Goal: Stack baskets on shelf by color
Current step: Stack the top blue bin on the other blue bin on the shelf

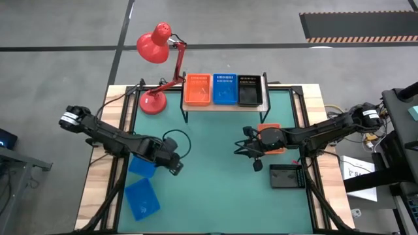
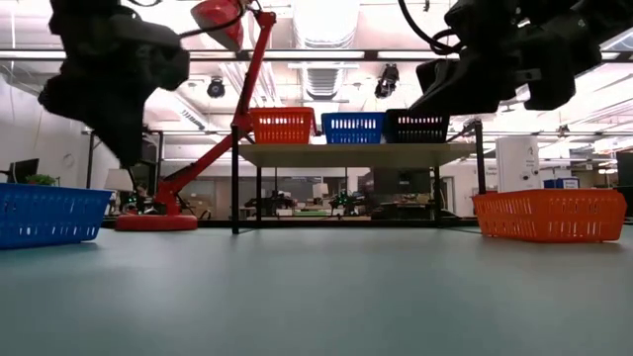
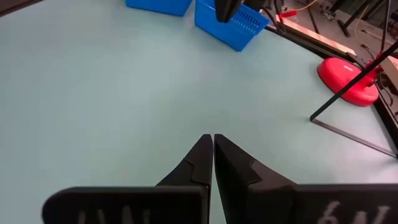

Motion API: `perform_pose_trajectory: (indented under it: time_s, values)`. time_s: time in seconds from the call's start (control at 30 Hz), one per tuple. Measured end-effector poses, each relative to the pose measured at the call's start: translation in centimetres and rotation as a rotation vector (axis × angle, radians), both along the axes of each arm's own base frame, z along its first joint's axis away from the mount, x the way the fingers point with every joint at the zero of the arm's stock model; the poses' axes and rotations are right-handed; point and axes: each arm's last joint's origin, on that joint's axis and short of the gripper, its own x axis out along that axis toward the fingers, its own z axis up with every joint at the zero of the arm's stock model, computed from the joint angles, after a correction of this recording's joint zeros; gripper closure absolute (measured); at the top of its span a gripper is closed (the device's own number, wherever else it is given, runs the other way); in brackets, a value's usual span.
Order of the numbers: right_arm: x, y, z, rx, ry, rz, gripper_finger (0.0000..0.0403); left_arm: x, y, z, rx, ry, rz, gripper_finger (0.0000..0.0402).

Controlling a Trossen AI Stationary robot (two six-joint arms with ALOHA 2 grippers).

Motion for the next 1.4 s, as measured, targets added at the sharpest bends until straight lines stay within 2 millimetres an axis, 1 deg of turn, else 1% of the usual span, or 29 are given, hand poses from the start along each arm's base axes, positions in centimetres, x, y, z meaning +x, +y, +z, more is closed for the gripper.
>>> perform_pose_trajectory:
  time_s: [0.1,0.2,0.3,0.43,0.57,0.63,0.7,0.8,0.9,1.0,1.1,1.2,1.4]
  values:
    - [0.0,0.0,0.0,0.001,-0.004,0.000,0.0394,-0.6,0.1,-0.3,-0.034,0.052,0.017,0.0341]
    - [0.0,0.0,0.0,0.015,-0.001,0.003,0.0394,-1.4,0.3,-1.1,-0.025,0.130,0.045,0.0310]
    - [0.0,0.1,0.0,0.023,0.000,0.018,0.0394,-1.9,0.5,-1.7,-0.027,0.167,0.059,0.0283]
    - [0.0,0.1,0.0,0.023,0.000,0.019,0.0394,-1.8,0.3,-1.5,-0.087,0.179,0.047,0.0264]
    - [0.0,0.1,0.0,0.043,0.004,0.009,0.0394,-1.7,-0.3,0.1,-0.249,0.220,0.040,0.0264]
    - [0.0,0.1,0.0,0.055,0.006,0.003,0.0394,-1.8,-0.8,0.9,-0.261,0.229,0.030,0.0269]
    - [0.0,0.1,0.0,0.059,0.006,0.001,0.0394,-2.0,-0.9,1.2,-0.242,0.246,0.014,0.0275]
    - [0.0,0.1,0.0,0.059,0.002,0.002,0.0394,-2.6,-0.5,0.6,-0.179,0.299,0.029,0.0280]
    - [0.0,0.1,0.1,0.060,-0.008,0.002,0.0394,-3.4,0.0,-0.4,-0.118,0.362,0.054,0.0281]
    - [0.0,0.1,0.1,0.063,-0.008,0.001,0.0394,-3.9,0.3,-1.5,-0.078,0.381,0.089,0.0281]
    - [0.0,0.1,0.1,0.077,-0.005,-0.006,0.0394,-4.1,0.3,-2.0,-0.073,0.389,0.107,0.0281]
    - [0.0,0.1,0.1,0.084,-0.004,-0.009,0.0394,-3.9,0.3,-2.0,-0.079,0.373,0.104,0.0282]
    - [0.0,0.1,0.1,0.086,-0.004,-0.011,0.0394,-3.3,0.0,-0.9,-0.092,0.331,0.070,0.0282]
